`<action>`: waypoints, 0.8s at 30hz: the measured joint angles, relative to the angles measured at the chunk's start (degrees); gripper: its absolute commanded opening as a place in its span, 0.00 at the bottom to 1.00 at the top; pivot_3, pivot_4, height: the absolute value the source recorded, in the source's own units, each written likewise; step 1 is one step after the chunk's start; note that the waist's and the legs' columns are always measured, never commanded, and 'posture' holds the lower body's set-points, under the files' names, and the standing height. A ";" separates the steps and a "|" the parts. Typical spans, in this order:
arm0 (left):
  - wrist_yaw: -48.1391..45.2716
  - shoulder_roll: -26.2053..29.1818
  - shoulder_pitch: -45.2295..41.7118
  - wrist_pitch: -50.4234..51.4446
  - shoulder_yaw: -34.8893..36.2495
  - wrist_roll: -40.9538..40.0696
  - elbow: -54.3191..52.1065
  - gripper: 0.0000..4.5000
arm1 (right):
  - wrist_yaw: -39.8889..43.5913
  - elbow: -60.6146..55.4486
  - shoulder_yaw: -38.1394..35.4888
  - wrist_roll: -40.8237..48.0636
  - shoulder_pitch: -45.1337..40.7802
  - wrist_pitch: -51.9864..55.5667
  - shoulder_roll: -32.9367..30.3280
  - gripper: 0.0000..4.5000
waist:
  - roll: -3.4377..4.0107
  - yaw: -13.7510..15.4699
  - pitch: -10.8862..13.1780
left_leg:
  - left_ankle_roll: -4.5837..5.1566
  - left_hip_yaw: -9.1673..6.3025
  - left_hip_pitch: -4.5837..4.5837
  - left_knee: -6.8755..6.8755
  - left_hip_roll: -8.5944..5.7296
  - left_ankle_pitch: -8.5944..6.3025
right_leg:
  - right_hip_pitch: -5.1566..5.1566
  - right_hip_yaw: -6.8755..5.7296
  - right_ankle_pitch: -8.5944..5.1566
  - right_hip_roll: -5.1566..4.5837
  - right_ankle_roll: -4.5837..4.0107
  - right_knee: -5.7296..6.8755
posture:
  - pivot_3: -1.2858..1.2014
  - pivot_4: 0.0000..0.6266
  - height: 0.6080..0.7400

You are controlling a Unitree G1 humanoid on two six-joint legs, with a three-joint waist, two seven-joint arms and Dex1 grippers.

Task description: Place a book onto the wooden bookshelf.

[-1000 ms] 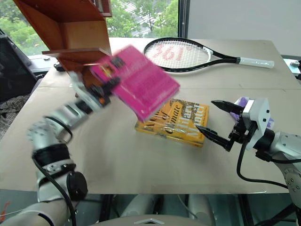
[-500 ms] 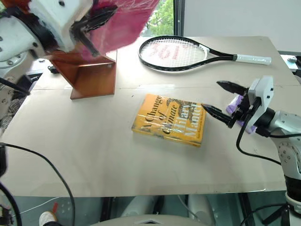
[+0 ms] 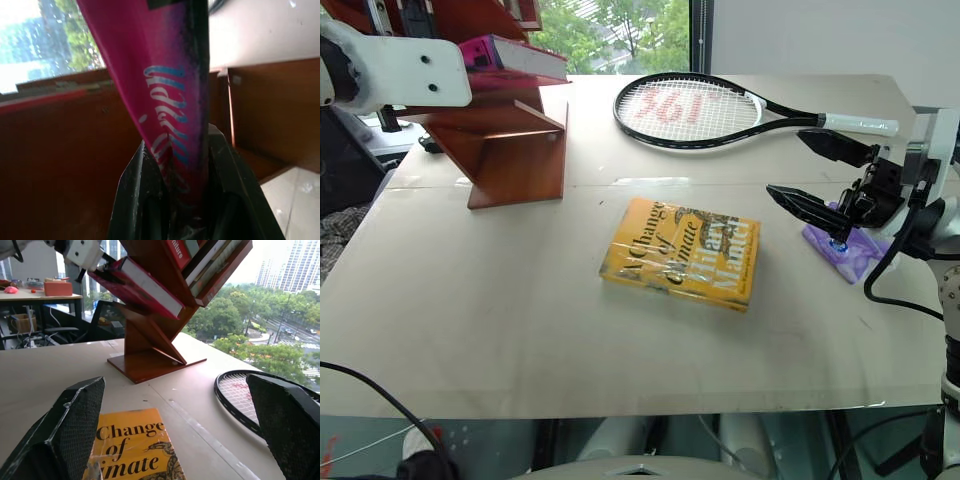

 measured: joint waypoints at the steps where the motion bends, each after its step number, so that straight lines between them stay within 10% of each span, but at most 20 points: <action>1: -0.05 -1.32 -0.66 -1.06 -0.51 1.49 1.97 0.06 | -0.48 -0.36 -0.17 0.60 0.00 0.04 0.57 1.00 | 0.00 -0.01 0.00 | 0.00 -0.03 -0.03 0.02 0.00 0.00 | 0.00 -0.03 0.00 0.00 0.00 0.00 | 0.52 0.24 1.00; 16: 1.58 -15.51 -7.65 -14.65 -3.72 14.75 27.17 0.06 | -6.72 -9.82 -3.90 8.17 4.89 2.66 2.25 1.00 | 0.00 -0.25 -0.02 | -0.04 0.22 0.00 0.59 -0.02 0.02 | -0.15 -0.01 0.00 -0.08 0.00 0.93 | 0.52 0.24 1.00; 24: -1.07 -17.14 -7.13 -10.77 -2.46 16.77 26.17 0.82 | -7.19 -10.52 -3.95 9.36 5.64 3.09 1.70 1.00 | -0.02 -0.76 -0.03 | -0.01 0.40 0.16 0.70 0.00 0.01 | -0.05 0.22 0.11 -0.02 0.05 0.93 | 0.52 0.24 1.00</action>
